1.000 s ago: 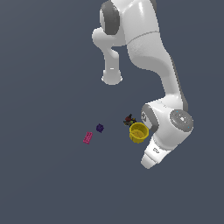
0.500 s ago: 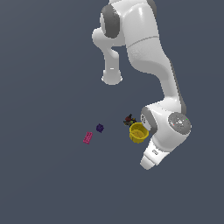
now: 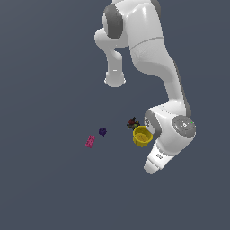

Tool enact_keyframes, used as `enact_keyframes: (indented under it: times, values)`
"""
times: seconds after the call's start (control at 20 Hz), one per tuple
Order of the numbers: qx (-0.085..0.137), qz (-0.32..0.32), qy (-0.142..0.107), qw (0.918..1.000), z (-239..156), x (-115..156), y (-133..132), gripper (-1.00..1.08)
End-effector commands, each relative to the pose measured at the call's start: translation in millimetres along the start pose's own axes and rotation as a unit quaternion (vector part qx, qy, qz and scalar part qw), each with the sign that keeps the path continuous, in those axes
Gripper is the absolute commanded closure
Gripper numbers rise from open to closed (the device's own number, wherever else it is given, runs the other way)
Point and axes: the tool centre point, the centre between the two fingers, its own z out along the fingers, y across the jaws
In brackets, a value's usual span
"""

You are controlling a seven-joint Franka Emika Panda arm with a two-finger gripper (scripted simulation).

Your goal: Pick up a designated object from a clutter of objects.

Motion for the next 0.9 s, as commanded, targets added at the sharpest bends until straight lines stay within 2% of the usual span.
enact_keyframes:
  times: [0.0,0.4,0.85]
  values:
    - [-0.001,0.000,0.001,1.0000,-3,-2,3,1.08]
    - [-0.001,0.000,0.001,1.0000,-33,-25,25,1.08]
    - [-0.001,0.000,0.001,1.0000,-106,-79,78,1.08]
